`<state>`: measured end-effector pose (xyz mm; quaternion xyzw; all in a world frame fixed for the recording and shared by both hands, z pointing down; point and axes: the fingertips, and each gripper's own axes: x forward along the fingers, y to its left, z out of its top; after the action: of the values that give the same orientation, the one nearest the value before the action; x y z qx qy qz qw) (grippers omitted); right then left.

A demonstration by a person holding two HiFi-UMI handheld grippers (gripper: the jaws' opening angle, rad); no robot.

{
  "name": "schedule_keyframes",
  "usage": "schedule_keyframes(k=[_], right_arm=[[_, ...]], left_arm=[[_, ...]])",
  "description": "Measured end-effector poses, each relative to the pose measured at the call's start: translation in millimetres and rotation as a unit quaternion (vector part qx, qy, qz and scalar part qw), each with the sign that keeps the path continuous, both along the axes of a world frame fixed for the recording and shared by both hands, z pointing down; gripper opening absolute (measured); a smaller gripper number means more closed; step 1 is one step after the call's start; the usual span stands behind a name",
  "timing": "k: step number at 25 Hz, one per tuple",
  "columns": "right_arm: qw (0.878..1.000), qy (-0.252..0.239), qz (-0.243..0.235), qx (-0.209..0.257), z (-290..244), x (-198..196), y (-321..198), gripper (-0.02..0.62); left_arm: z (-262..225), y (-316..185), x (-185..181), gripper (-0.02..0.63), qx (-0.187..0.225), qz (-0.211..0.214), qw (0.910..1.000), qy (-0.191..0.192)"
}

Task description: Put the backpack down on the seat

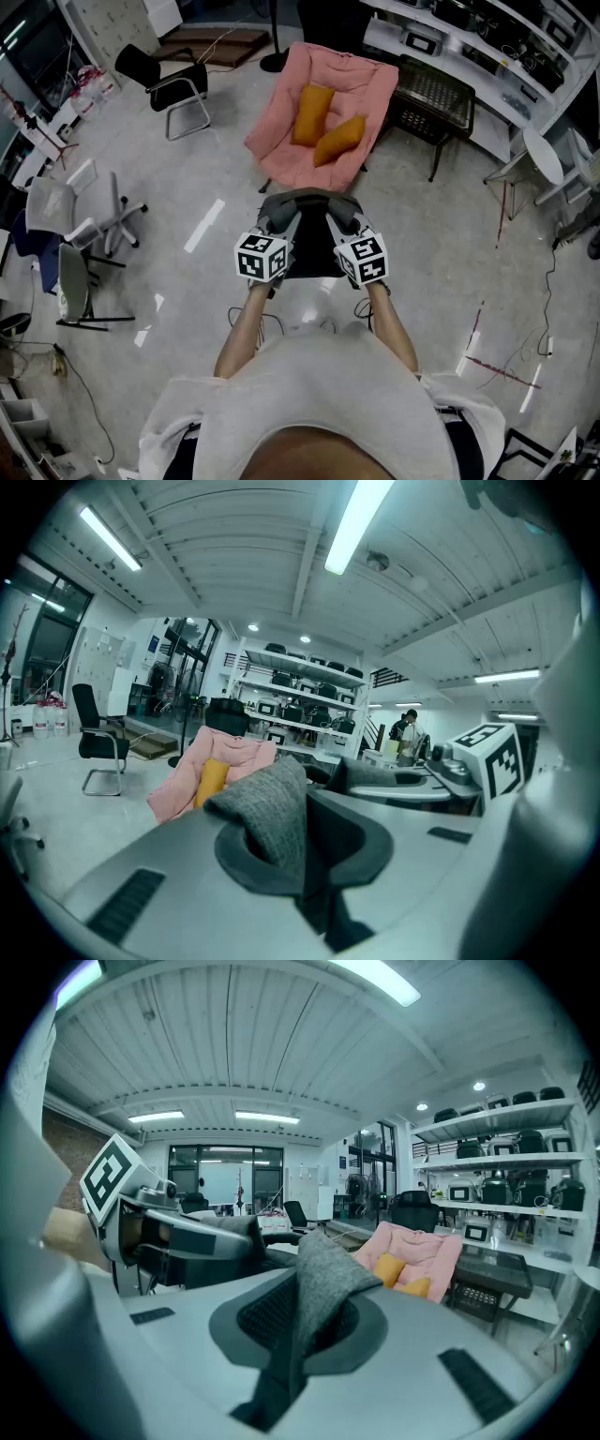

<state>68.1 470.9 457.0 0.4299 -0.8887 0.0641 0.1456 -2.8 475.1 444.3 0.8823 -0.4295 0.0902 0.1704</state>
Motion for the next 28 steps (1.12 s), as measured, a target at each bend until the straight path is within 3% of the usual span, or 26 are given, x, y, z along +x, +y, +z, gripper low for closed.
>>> schedule_keyframes(k=[17,28], right_arm=[[1.000,-0.008,-0.028,-0.012,21,29,4,0.026],[0.999,-0.002,-0.040,-0.015,28,37,-38,0.026]], left_arm=[[18,4,30,0.029,-0.013,-0.031,0.9994,0.000],[26,-34,39,0.029,-0.022,-0.045,0.9987,0.005]])
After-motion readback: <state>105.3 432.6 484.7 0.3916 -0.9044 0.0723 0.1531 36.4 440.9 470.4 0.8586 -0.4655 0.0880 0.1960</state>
